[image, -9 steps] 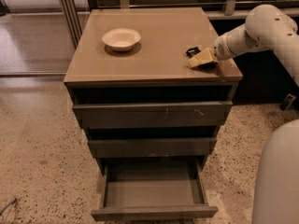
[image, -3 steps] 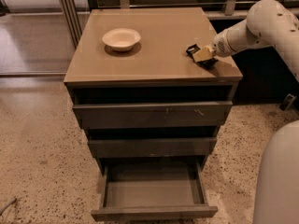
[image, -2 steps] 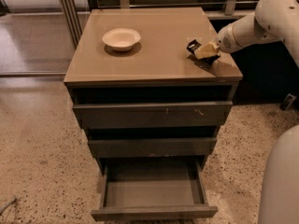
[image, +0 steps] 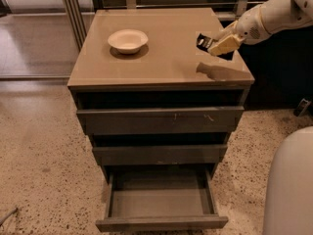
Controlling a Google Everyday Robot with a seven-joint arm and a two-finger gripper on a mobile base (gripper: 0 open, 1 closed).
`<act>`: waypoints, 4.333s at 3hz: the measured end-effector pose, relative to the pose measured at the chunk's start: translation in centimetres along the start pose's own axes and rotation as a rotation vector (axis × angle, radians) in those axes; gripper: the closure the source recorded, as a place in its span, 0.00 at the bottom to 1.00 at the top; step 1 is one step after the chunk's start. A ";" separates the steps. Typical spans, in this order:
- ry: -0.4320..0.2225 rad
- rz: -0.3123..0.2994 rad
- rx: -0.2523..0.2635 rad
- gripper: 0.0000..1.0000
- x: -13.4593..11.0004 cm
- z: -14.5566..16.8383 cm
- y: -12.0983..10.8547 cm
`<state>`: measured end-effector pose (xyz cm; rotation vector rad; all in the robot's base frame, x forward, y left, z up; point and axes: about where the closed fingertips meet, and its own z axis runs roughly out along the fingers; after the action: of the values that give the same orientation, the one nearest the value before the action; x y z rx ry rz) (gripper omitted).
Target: Place rxbar chocolate into bottom drawer
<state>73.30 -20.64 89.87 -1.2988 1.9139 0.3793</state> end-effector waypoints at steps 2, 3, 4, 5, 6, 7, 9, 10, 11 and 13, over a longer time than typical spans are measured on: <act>0.017 -0.034 -0.061 1.00 0.0 -0.7 1.4; 0.031 -0.135 -0.129 1.00 -0.8 -0.5 3.3; 0.013 -0.283 -0.236 1.00 -1.1 -2.4 6.7; 0.008 -0.345 -0.299 1.00 0.2 -5.1 9.7; -0.006 -0.292 -0.326 1.00 2.5 -7.4 12.7; -0.003 -0.276 -0.329 1.00 3.2 -6.6 12.9; -0.002 -0.294 -0.295 1.00 4.4 -6.5 15.0; -0.024 -0.292 -0.283 1.00 6.3 -5.1 18.5; -0.041 -0.260 -0.333 1.00 11.1 -0.3 22.6; -0.076 -0.131 -0.554 1.00 20.1 8.9 30.2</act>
Offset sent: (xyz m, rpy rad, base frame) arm -0.0153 0.0008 0.0040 -0.0197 0.0189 0.0648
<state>46.91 -15.13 64.10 -1.7206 1.7058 0.9227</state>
